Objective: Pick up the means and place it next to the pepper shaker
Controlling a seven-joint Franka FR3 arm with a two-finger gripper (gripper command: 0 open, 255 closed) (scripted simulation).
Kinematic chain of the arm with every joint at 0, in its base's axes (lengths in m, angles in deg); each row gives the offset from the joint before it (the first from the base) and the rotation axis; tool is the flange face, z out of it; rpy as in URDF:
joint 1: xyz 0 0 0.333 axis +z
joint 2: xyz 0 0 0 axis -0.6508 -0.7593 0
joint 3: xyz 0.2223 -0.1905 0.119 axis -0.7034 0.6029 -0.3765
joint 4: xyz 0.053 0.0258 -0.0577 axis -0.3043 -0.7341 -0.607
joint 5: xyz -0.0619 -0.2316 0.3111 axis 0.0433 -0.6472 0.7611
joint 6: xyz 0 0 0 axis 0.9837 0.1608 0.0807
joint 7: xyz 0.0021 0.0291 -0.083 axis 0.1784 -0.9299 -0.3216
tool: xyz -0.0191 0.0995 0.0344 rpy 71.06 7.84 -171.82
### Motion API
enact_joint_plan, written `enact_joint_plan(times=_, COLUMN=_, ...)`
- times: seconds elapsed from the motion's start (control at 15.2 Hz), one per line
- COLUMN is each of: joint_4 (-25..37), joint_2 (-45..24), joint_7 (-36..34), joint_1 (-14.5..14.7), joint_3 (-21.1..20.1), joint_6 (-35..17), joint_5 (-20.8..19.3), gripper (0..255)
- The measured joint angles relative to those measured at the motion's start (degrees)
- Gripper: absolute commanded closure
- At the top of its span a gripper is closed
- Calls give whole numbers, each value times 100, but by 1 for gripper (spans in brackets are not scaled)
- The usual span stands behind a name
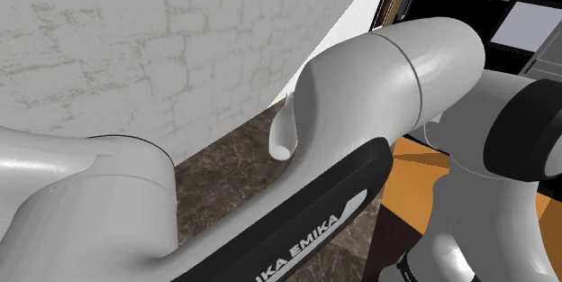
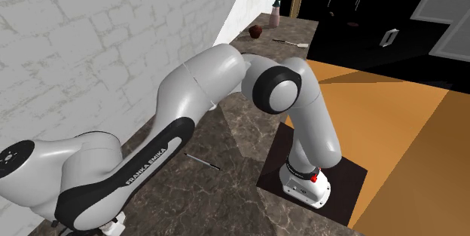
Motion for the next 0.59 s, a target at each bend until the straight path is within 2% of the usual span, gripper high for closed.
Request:
enact_joint_plan(times=0.53, joint_4=-150, joint_2=-67, joint_7=-32, joint_1=2, joint_3=25, joint_6=-208, joint_5=-43, gripper=255)
enact_joint_plan(times=0.59, joint_4=-150, joint_2=-67, joint_7=-32, joint_1=2, joint_3=25, joint_6=-208, joint_5=-44, gripper=0)
